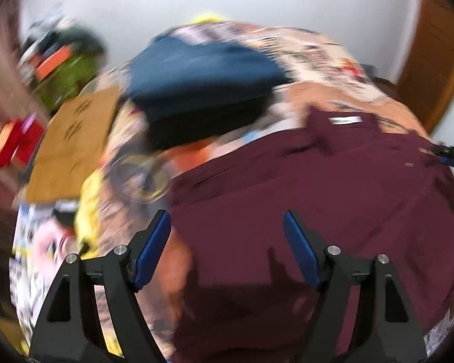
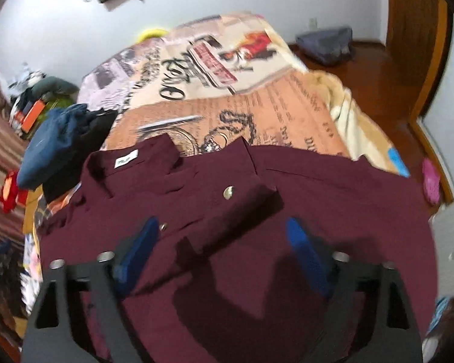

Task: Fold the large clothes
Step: 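Grasp the shirt's other side edge with the right gripper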

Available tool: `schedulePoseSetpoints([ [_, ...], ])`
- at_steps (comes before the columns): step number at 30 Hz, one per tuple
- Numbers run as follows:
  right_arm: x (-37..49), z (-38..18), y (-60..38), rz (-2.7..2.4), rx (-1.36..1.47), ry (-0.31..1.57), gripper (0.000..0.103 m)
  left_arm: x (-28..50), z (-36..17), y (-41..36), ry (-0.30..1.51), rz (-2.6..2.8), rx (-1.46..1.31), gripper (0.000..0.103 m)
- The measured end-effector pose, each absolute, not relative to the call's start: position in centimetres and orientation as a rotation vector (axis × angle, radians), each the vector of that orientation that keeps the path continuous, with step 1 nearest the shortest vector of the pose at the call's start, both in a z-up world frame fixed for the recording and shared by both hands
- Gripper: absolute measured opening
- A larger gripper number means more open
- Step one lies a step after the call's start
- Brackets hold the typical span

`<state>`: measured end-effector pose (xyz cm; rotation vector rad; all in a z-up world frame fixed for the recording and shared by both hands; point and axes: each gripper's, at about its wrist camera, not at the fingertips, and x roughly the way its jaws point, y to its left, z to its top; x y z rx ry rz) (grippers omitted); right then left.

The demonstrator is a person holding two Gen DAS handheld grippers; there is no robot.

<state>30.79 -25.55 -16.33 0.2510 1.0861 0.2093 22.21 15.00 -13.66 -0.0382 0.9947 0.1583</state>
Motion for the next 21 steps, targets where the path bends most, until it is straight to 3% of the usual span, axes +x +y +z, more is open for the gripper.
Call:
schedulePoseSetpoints([
  [2, 31.4, -17.1, -25.3, 0.183, 0.26, 1.103, 0.049, 21.3, -14.9, 17.6, 1.024, 0.215, -0.072, 0.076],
  [7, 32.0, -16.7, -24.8, 0.171, 0.243, 1.077, 0.009, 19.7, -19.4, 22.5, 1.134, 0.282, -0.201, 0.076],
  [12, 30.9, -11.5, -24.9, 0.218, 0.236, 0.95, 0.006, 19.3, -22.9, 22.0, 1.214, 0.213, -0.293, 0.076],
  [17, 27.1, -5.1, -25.6, 0.238, 0.168, 0.776, 0.006, 20.3, -24.9, 18.3, 1.274, 0.141, -0.204, 0.076],
  [21, 25.2, -4.9, -26.6, 0.218, 0.116, 0.759, 0.006, 20.4, -25.8, 17.3, 1.271, 0.163, -0.161, 0.084],
])
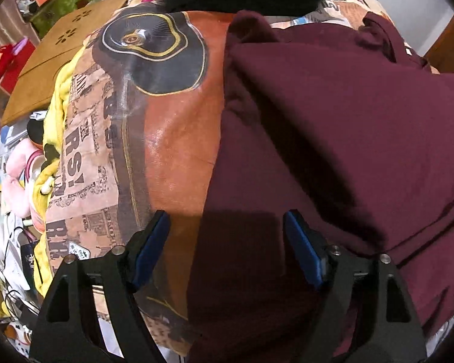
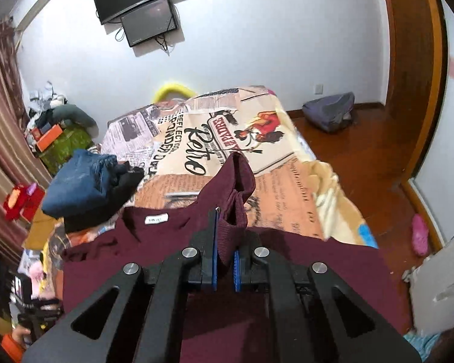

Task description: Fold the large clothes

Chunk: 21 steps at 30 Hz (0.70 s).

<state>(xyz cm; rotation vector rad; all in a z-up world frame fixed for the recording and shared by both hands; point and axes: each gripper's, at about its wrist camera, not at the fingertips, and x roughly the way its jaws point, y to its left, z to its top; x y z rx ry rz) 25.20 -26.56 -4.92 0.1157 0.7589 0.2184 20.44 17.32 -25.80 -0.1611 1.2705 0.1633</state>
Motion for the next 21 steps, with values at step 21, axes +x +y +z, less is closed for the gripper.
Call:
schedulePoseSetpoints([
  [21, 19.6, -15.6, -32.6, 0.081, 0.206, 0.979, 0.023, 20.2, -23.1, 17.6, 1.222, 0.185, -0.16, 0.09],
])
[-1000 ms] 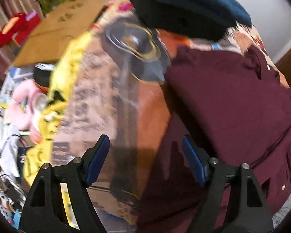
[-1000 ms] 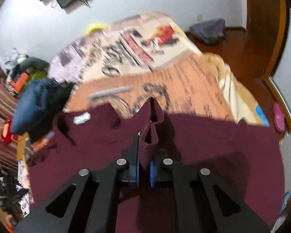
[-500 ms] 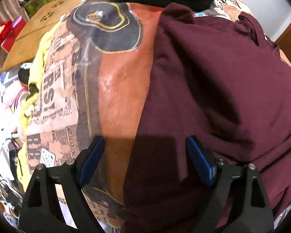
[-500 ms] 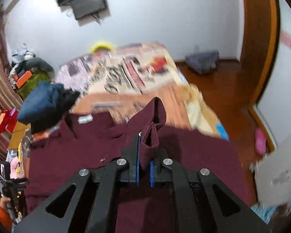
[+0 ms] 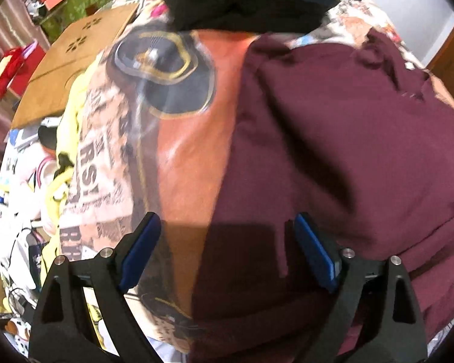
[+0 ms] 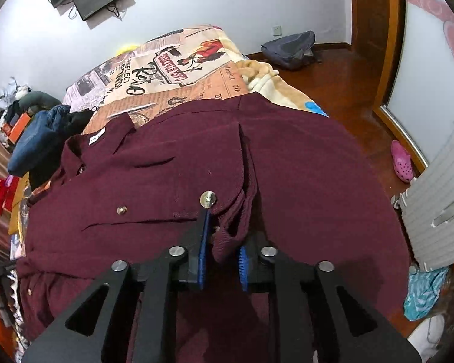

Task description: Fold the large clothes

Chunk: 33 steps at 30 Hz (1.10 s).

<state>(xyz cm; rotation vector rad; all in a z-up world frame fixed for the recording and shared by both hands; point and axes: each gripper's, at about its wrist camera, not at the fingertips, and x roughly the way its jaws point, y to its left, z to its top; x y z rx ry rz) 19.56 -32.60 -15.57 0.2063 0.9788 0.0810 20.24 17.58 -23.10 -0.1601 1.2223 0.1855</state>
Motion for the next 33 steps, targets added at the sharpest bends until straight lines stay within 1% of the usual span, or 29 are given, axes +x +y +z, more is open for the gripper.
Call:
schedulePoseSetpoints([
  [2, 19.4, -15.4, -32.9, 0.049, 0.181, 0.982, 0.04, 20.6, -21.9, 16.7, 1.192, 0.16, -0.162, 0.09],
  [4, 19.0, -15.5, -33.6, 0.019, 0.173, 0.98, 0.05, 20.6, -21.2, 15.5, 1.174, 0.131, -0.145, 0.09],
  [5, 18.8, -15.4, -34.0, 0.003, 0.173, 0.976, 0.052, 20.5, -21.0, 14.6, 1.17, 0.121, -0.113, 0.09],
  [9, 18.1, -15.7, -35.8, -0.028, 0.208, 0.994, 0.054, 20.2, -20.9, 11.5, 1.157, 0.129, 0.031, 0.09],
  [12, 17.5, -15.4, -37.2, -0.045, 0.255, 0.998, 0.055, 20.0, -20.3, 10.7, 1.132, 0.15, 0.09, 0.09],
  [16, 16.7, -14.5, -38.9, -0.106, 0.266, 0.978, 0.055, 19.8, -18.0, 10.6, 1.082, 0.12, 0.071, 0.09],
  [22, 14.7, -14.0, -43.3, -0.185, 0.404, 0.942, 0.055, 21.9, -14.2, 8.6, 0.991, 0.073, 0.055, 0.09],
  [27, 12.8, -15.4, -46.5, -0.243, 0.541, 0.958, 0.055, 24.3, -12.8, 5.4, 0.966, -0.012, 0.019, 0.09],
  [33, 10.8, -19.0, -48.7, -0.262, 0.712, 1.025, 0.055, 26.9, -13.7, 0.7, 0.997, -0.117, 0.013, 0.09],
])
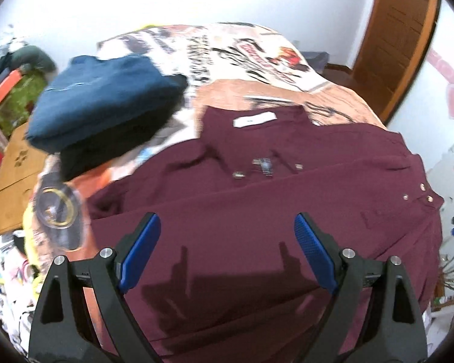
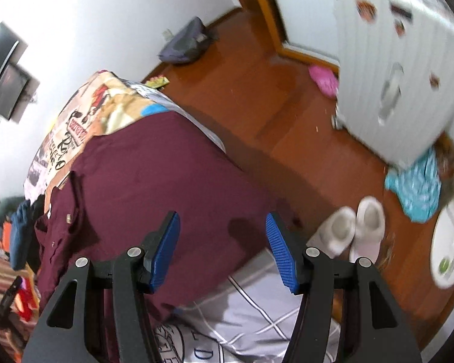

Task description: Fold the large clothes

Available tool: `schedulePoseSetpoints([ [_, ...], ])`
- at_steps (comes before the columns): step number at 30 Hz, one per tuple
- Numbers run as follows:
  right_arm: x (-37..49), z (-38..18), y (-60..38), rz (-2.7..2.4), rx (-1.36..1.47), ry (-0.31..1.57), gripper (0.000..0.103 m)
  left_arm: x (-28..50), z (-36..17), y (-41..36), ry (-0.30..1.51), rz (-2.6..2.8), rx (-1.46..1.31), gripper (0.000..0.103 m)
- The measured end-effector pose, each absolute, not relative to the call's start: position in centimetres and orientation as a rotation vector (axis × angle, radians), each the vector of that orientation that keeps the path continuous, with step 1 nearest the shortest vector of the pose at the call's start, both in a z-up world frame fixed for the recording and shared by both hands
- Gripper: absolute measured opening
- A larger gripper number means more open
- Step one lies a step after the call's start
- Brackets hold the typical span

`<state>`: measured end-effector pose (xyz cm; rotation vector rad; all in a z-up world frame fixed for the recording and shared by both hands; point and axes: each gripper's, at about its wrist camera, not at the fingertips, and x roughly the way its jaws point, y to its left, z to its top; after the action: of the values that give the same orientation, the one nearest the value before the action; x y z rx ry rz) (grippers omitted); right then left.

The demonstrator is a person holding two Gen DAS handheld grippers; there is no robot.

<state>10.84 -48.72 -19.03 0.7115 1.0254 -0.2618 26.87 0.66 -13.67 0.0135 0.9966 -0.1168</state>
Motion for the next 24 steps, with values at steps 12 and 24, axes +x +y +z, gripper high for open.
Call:
schedulePoseSetpoints([
  [12, 10.4, -24.4, -51.1, -0.252, 1.025, 0.985, 0.055, 28.1, -17.0, -3.9, 1.069, -0.187, 0.051, 0.09],
  [24, 12.5, -22.2, -51.2, -0.321, 0.929, 0.91, 0.011, 28.1, -18.1, -3.2, 1.086, -0.163, 0.049, 0.09],
])
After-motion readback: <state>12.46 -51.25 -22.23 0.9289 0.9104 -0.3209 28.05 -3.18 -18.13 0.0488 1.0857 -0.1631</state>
